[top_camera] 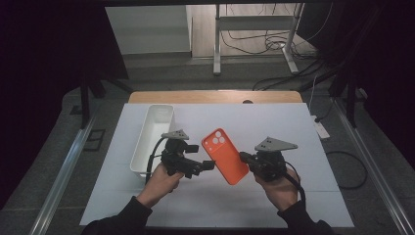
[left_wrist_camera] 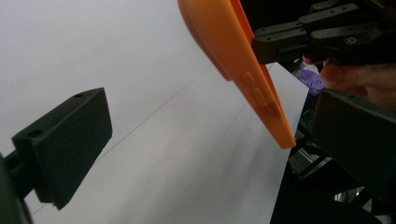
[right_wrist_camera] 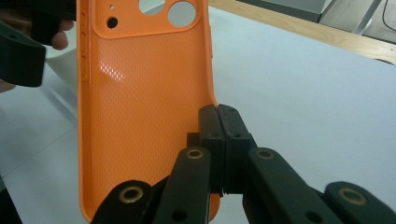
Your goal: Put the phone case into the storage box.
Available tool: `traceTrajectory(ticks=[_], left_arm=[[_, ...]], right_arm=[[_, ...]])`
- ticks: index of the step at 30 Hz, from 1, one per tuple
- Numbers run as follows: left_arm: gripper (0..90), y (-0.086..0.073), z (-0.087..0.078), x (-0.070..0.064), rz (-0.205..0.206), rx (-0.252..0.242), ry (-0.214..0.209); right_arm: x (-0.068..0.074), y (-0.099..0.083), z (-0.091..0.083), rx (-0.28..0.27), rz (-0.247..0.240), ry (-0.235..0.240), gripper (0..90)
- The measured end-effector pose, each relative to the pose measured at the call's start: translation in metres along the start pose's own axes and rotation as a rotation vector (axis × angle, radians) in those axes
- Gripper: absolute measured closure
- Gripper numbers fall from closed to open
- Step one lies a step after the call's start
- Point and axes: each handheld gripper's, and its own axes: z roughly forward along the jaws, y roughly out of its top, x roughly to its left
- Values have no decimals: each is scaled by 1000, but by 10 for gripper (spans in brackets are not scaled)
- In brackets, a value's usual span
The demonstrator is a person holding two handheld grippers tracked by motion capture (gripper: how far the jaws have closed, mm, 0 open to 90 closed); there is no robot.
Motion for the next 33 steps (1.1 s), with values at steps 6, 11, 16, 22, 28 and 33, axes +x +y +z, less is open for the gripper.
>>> traceTrajectory(ticks=[6, 11, 16, 22, 28, 33], left_arm=[[0, 2, 7, -1, -9, 4, -9], [0, 2, 11, 0, -18, -2, -4], [0, 1, 12, 0, -23, -6, -9], [0, -1, 14, 1, -26, -7, -37], [79, -1, 13, 0, -19, 0, -49], [289, -2, 12, 2, -54, 4, -77]], right_arm=[[4, 0, 1, -1, -2, 4, 894], [9, 1, 1, -6, -14, 14, 894], [15, 0, 2, -4, -23, 23, 894], [18, 0, 4, -4, -36, 31, 894], [20, -1, 4, -7, -40, 32, 894], [21, -1, 4, -6, -44, 34, 894]])
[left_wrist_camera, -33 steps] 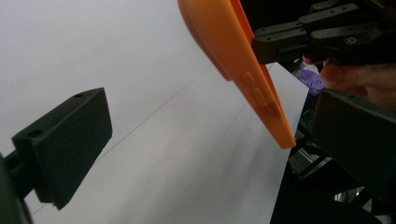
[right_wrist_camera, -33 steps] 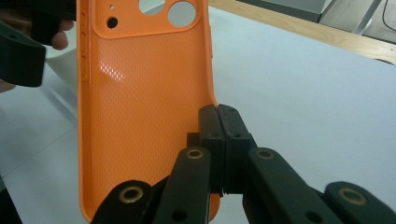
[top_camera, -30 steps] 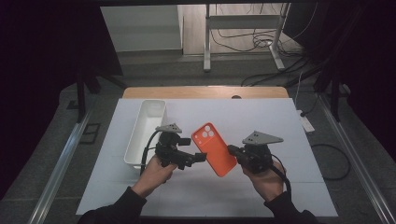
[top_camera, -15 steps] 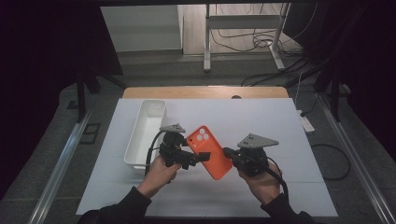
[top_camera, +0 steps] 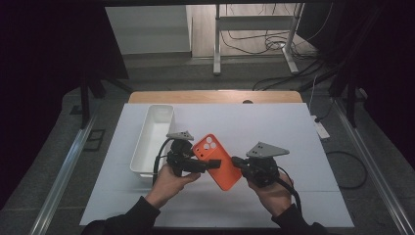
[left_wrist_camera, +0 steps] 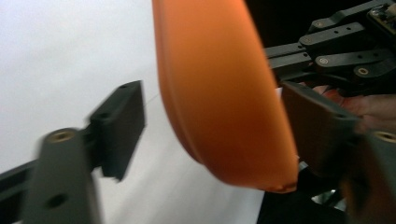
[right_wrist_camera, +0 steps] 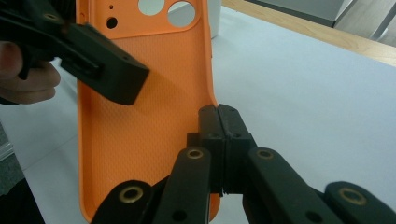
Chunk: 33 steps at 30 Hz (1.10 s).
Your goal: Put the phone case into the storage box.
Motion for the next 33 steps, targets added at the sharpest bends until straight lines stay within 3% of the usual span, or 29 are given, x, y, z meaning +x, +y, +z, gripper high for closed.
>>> traceTrajectory(ticks=[2, 7, 15, 23, 27, 29, 31, 33], left_arm=[[316, 0, 0, 1, -15, -2, -10], [506, -1, -1, 5, -78, 4, -56], [757, -2, 1, 6, -128, 7, -118], [837, -5, 0, 11, -206, -9, -162], [843, -8, 1, 14, -227, -17, -176], [843, -8, 1, 15, -229, -17, -181], [844, -8, -1, 15, -214, -14, -150], [844, -9, -3, 18, -215, -13, -146]], right_arm=[[0, 0, 0, -3, 0, 0, 894], [0, -1, 0, -4, -1, -4, 893], [2, -2, 2, -6, -13, -10, 893], [4, -4, 4, -4, -22, -1, 887], [4, -5, 6, 1, -20, 4, 877], [4, -6, 6, -1, -20, 17, 858], [2, -6, 6, -3, -10, 34, 822], [1, -6, 5, -8, 6, 38, 763]])
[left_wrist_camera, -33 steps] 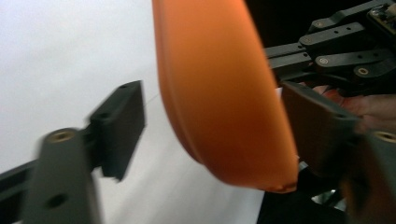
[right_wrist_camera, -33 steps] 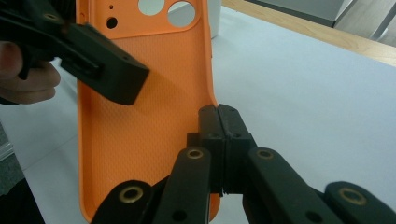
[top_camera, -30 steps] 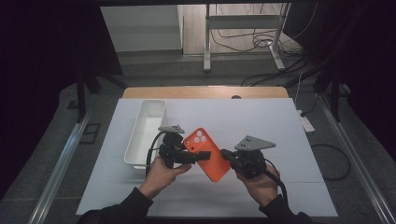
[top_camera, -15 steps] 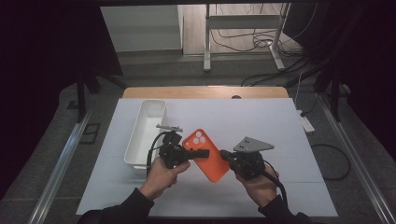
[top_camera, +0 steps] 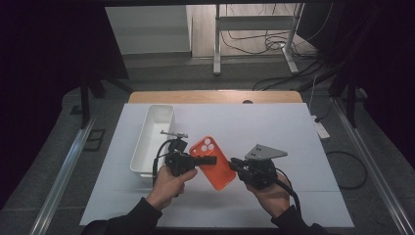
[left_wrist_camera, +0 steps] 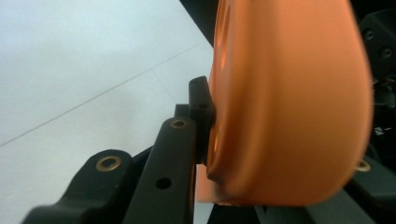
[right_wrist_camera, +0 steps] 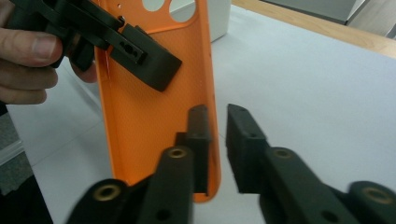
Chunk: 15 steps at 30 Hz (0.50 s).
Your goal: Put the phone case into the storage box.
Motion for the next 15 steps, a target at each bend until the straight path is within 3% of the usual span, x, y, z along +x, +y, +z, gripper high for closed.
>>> traceTrajectory(ticks=[2, 7, 8, 15], left_arm=[[844, 0, -2, 2, 1, 0, 6], [844, 1, -6, 2, 48, 12, 32], [844, 1, -6, 2, 48, 12, 32], [843, 2, -8, -1, 120, 42, 35]], right_arm=[[-1, 0, -1, 2, 7, -3, 705], [-8, -1, -7, 0, 28, 11, 505], [-8, -1, -7, 0, 28, 11, 505], [-23, -5, -12, 28, 61, 125, 255]])
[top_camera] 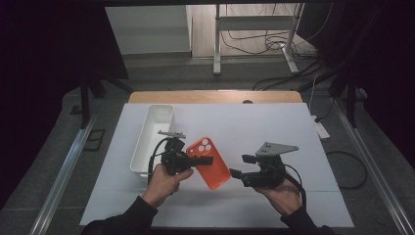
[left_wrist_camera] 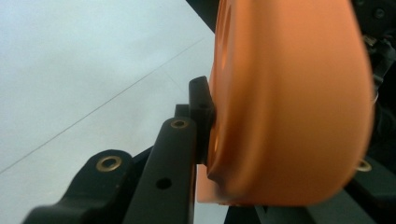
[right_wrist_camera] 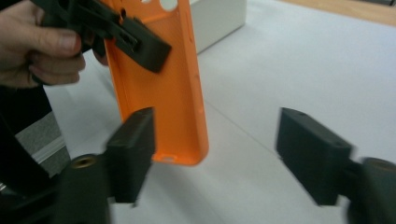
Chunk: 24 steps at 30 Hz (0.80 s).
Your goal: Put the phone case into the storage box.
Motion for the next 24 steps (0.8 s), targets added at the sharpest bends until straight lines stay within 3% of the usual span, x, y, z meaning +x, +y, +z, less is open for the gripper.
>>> traceTrajectory(ticks=[5, 8, 10, 17, 24], left_arm=[[842, 0, -2, -1, 44, 12, -11], [841, 1, -3, -1, 64, 21, -10], [841, 1, -3, -1, 78, 26, -14], [840, 0, 1, -2, 108, 50, -27], [840, 0, 7, -6, 144, 66, -57]], right_arm=[[-3, -4, 6, 47, -26, 14, 0], [-2, -9, 9, 47, -52, -7, 0], [-3, -13, 11, 25, -42, 19, 0], [-4, -16, 15, 42, -54, 54, 0], [-3, -16, 17, 48, -36, 94, 0]])
